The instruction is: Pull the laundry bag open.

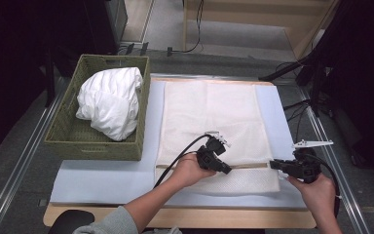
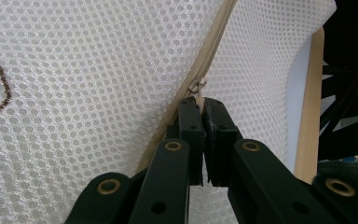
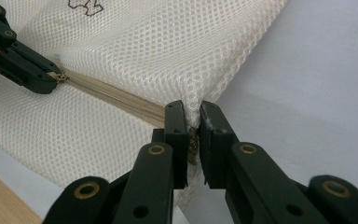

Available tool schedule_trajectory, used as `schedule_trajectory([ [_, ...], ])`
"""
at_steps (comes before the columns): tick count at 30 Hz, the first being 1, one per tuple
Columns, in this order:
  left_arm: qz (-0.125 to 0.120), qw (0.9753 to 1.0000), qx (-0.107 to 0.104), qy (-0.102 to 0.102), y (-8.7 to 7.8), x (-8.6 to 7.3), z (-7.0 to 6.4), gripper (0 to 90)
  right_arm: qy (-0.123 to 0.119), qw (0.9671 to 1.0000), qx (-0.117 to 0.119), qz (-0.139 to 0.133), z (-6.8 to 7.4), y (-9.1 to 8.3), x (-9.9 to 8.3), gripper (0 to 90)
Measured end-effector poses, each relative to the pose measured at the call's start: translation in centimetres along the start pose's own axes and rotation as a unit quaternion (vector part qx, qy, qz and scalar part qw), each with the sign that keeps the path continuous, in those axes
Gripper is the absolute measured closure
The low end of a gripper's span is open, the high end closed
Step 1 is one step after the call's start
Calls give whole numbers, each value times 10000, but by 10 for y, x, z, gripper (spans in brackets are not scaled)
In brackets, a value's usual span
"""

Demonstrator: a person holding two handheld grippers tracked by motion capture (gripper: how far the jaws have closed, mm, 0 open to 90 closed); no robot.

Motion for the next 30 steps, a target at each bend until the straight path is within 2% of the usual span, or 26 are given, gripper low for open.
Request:
schedule_trajectory([
  [8, -16, 10000, -3, -14, -1, 1, 0, 883, -3, 10000, -37, 10, -1, 0, 0, 837],
  [12, -27, 9999, -94, -81, -3, 1, 0, 883, 13, 10000, -22, -1, -1, 0, 0, 839],
  [14, 10, 10000, -52, -26, -4, 1, 0, 883, 75, 10000, -34, 11, -1, 0, 0, 840],
  [20, 54, 10000, 63, 4, -11, -6, 4, 883, 62, 10000, -41, -1, -2, 0, 0, 840],
  [30, 12, 10000, 63, -42, -9, -7, 4, 883, 44, 10000, -73, 5, -3, 1, 0, 840],
])
Point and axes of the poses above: each handheld gripper's, and its own axes: y roughly forward along the jaws, x roughly out of its top, z roughly to its left, the point moved 6 cm from there along y, roughly forward along the jaws, and after that the axes turned 5 degrees about z, right-handed, at the moved point
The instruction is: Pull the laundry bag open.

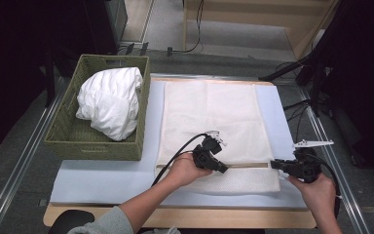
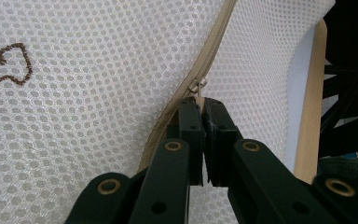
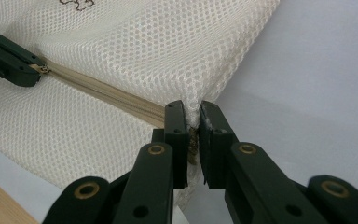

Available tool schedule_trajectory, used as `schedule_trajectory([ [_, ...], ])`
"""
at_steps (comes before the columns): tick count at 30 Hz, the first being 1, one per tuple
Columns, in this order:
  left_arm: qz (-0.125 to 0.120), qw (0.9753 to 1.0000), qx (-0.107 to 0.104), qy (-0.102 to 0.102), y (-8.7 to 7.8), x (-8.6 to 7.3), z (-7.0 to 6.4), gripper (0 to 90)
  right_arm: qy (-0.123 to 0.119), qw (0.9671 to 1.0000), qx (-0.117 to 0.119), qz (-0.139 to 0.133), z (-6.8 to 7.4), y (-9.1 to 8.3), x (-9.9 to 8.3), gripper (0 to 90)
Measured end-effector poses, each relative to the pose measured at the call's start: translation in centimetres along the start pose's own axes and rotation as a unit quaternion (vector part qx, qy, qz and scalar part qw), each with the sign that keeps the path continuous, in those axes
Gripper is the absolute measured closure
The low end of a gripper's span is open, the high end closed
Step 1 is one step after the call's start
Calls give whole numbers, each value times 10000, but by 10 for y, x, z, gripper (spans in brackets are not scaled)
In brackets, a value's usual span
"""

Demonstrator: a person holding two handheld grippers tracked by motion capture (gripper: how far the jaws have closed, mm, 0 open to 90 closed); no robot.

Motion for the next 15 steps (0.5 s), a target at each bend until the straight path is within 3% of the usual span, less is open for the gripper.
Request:
schedule_trajectory([
  [15, 14, 10000, 12, -53, -8, -5, 0, 883, 36, 10000, -64, 66, -2, 1, -1, 841],
])
Point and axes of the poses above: each handheld gripper's, and its own axes: y roughly forward along the jaws, x roughly out of its top, z roughly to its left, the point moved 6 cm from there along y, roughly forward along the jaws, and after that the axes turned 5 degrees about z, right-handed, at the moved point
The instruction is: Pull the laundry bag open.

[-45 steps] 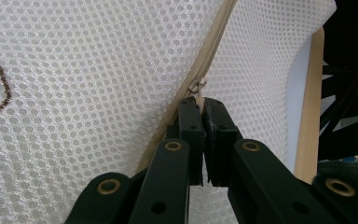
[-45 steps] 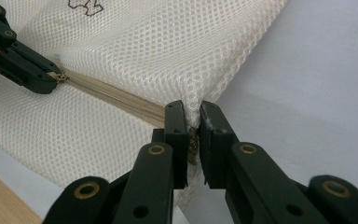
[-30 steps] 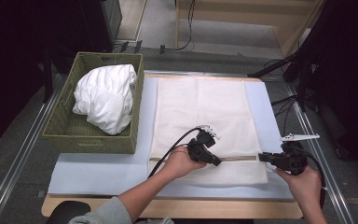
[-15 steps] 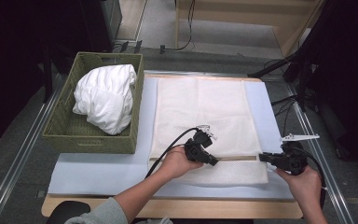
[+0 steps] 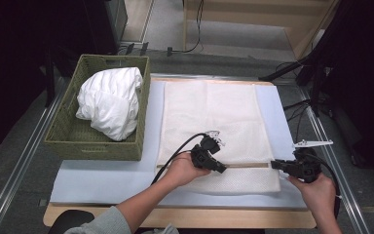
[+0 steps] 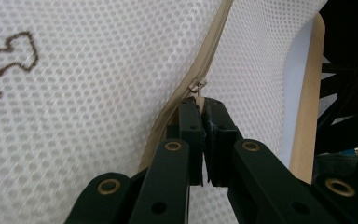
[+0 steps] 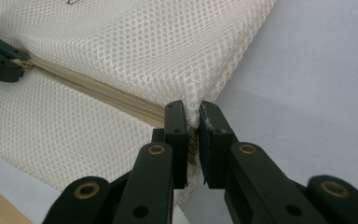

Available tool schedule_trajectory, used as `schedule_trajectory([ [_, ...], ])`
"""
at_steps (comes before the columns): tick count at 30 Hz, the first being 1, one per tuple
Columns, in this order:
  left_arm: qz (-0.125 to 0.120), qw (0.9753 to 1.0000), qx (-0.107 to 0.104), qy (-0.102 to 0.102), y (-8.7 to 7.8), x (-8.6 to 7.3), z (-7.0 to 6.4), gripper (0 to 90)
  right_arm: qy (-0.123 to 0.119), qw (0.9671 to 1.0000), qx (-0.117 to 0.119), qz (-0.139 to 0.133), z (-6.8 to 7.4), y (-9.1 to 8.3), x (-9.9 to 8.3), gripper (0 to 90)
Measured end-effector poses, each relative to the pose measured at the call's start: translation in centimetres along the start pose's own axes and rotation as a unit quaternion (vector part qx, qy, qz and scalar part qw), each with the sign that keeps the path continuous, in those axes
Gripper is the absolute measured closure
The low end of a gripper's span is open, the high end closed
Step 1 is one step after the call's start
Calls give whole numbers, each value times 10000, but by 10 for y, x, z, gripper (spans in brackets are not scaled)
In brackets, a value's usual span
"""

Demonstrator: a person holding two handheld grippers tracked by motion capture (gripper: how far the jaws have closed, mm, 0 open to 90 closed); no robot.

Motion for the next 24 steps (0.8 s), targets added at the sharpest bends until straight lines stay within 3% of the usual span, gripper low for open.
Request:
schedule_trajectory([
  [5, 46, 10000, 73, 43, -11, -16, 5, 882, -6, 10000, 35, 7, 0, 1, 0, 841],
  [9, -55, 9999, 34, -89, -16, -27, 10, 883, -31, 10000, 43, 22, -1, 1, 0, 841],
  [15, -119, 9999, 56, 35, -21, -25, 9, 882, -22, 10000, 34, 12, 0, 1, 1, 841],
  [24, -184, 9998, -25, -59, -24, -26, 7, 882, -16, 10000, 33, -2, 0, 1, -1, 841],
])
Point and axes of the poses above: each handheld gripper's, and its own axes: y roughly forward along the jaws, x roughly out of its top, z roughly to its left, the point moved 6 cm from there along y, roughly forward along the jaws, and after that the axes turned 5 degrees about z, right-handed, at the moved point
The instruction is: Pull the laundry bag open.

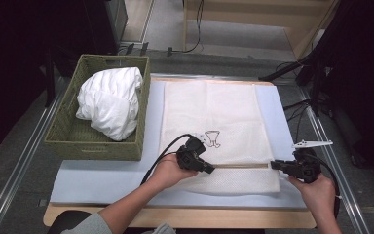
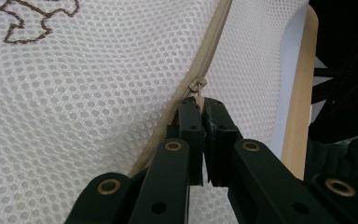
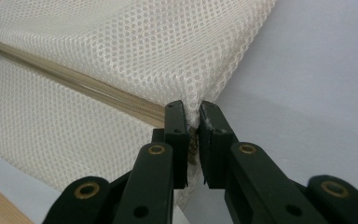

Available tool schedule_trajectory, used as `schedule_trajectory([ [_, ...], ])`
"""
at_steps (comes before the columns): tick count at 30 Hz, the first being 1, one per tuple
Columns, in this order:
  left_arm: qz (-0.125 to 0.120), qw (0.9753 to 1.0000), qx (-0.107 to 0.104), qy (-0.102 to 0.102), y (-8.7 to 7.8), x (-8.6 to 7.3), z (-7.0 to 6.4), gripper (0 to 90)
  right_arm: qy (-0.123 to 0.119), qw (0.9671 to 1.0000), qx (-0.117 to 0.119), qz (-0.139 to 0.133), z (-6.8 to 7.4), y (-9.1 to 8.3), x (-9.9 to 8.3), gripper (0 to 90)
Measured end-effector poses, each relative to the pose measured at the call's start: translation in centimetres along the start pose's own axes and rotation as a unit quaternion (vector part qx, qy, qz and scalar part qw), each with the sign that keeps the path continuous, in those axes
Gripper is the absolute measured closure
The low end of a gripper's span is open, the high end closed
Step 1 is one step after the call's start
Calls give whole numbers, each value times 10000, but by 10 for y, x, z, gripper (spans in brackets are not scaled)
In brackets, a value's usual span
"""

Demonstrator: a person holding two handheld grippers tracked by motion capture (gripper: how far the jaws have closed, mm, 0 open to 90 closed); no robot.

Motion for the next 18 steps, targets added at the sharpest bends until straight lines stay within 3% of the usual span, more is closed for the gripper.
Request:
schedule_trajectory([
  [18, 51, 10000, 20, -1, 1, -2, 2, 882, 10, 10000, -24, 61, -2, 2, -1, 839],
])
Point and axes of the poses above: each handheld gripper's, and its own axes: y roughly forward along the jaws, x roughly out of its top, z roughly to its left, the point moved 6 cm from there along y, roughly forward along the jaws, and after that the axes turned 5 degrees about z, right-handed, at the moved point
